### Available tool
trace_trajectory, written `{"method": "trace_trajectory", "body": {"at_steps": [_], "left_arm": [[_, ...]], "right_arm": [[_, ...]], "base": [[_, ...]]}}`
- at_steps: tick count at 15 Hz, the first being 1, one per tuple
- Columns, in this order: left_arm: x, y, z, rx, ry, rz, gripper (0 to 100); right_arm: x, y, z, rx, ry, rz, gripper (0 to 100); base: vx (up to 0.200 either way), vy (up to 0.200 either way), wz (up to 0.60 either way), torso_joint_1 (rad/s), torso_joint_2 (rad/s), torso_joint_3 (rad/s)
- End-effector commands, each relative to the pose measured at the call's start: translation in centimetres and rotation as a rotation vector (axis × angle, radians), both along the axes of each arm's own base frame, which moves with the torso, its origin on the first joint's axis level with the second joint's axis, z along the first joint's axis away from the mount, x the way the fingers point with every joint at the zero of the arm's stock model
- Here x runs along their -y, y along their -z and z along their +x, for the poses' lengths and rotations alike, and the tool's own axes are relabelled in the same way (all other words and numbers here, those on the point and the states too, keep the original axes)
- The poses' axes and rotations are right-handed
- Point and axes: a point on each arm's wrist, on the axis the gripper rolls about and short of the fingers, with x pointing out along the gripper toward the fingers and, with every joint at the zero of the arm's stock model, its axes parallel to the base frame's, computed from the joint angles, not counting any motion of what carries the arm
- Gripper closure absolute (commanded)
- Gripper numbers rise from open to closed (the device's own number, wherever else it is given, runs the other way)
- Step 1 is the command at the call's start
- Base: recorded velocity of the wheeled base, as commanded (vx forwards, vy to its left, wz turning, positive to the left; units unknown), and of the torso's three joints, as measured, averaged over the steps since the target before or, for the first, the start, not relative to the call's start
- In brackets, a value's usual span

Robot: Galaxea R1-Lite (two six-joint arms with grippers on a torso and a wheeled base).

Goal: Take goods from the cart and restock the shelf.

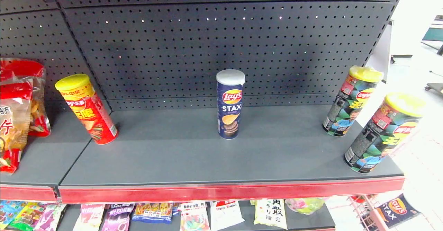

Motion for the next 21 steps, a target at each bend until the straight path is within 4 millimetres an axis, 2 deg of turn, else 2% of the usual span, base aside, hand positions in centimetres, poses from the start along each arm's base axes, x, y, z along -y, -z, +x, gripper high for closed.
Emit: {"method": "trace_trajectory", "body": {"at_steps": [1, 7, 10, 21], "left_arm": [[0.0, -0.01, 0.01, -0.001, 0.0, 0.0, 0], [0.0, -0.01, 0.01, -0.001, 0.0, 0.0, 0], [0.0, -0.01, 0.01, -0.001, 0.0, 0.002, 0], [0.0, -0.01, 0.01, 0.0, 0.0, 0.005, 0]], "right_arm": [[0.0, -0.04, 0.0, 0.0, -0.001, 0.001, 0], [0.0, -0.04, 0.0, 0.0, -0.001, -0.002, 0], [0.0, -0.04, 0.0, 0.0, -0.003, -0.002, 0], [-0.01, -0.04, 0.0, 0.0, -0.006, -0.002, 0]], "base": [[-0.2, 0.0, 0.0, 0.002, 0.01, 0.002], [-0.2, 0.0, 0.0, 0.002, 0.01, 0.002], [0.0, 0.0, 0.0, 0.0, 0.0, 0.0], [0.0, -0.2, 0.0, 0.007, 0.0, 0.002]]}}
